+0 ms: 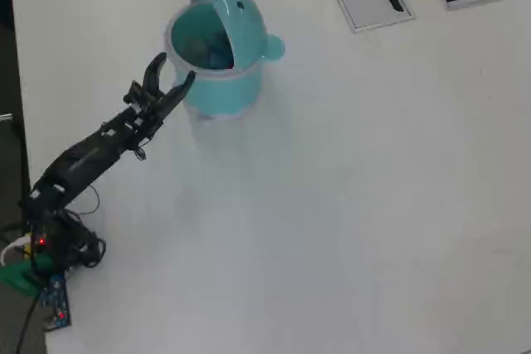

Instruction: Grasp RGB lego blocks and put them in the bin one by one.

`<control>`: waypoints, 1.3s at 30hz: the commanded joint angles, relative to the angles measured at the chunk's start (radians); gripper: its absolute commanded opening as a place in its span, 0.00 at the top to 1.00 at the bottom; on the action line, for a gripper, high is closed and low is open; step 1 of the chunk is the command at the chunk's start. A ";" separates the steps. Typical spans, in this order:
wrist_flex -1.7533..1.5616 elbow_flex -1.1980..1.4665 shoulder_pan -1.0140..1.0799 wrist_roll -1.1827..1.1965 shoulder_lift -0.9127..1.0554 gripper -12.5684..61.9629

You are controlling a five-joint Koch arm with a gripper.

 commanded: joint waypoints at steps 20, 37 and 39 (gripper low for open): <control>-0.202 0.327 0.179 0.520 0.411 0.40; -0.376 0.744 0.400 0.907 0.640 0.40; -0.454 0.802 0.433 0.922 0.640 0.40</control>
